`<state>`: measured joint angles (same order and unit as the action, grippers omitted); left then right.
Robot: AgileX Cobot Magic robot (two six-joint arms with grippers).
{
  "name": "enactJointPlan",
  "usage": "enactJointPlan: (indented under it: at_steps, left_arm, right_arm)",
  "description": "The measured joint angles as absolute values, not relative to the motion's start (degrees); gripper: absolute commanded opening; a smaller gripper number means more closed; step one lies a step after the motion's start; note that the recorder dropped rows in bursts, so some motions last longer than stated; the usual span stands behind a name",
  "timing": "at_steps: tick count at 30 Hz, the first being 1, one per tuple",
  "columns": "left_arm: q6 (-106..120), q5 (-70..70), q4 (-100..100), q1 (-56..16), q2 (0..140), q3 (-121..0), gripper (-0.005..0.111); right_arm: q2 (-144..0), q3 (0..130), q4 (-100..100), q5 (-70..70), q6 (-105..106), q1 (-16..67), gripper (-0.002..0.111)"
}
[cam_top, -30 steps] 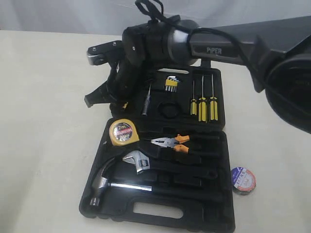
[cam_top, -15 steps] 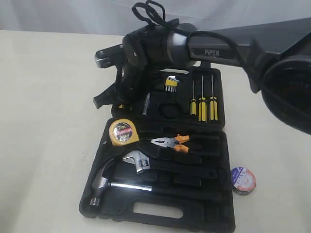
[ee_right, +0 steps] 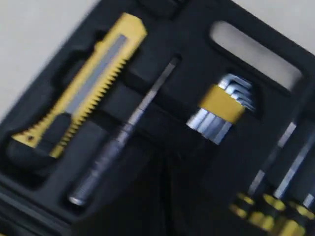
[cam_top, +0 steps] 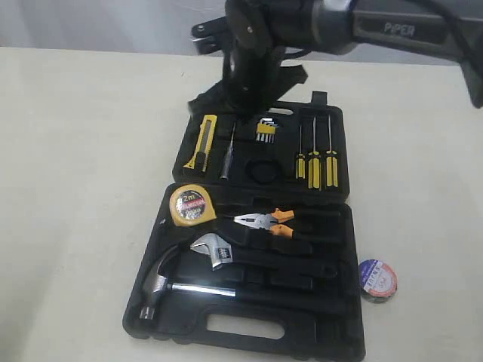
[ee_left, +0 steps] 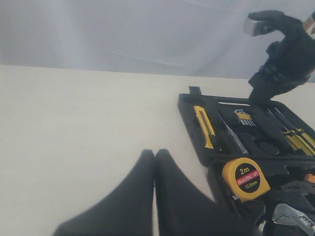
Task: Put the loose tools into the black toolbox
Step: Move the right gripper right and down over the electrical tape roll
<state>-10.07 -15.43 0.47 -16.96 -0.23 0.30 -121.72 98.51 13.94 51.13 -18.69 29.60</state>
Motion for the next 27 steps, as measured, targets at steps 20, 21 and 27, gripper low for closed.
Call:
enactJointPlan:
  at_steps: [20, 21, 27]
  left_arm:
    - [-10.1, -15.4, 0.5, -17.0, -0.2, 0.3, 0.0]
    - [-10.1, -15.4, 0.5, -17.0, -0.2, 0.3, 0.0]
    - [-10.1, -15.4, 0.5, -17.0, -0.2, 0.3, 0.0]
  right_arm:
    - [-112.0, 72.0, 11.5, 54.6, -14.4, 11.7, -0.001]
    - [-111.5, 70.5, 10.2, 54.6, -12.9, 10.7, -0.001]
    - [-110.6, 62.6, 2.7, 54.6, -5.5, 6.4, -0.001]
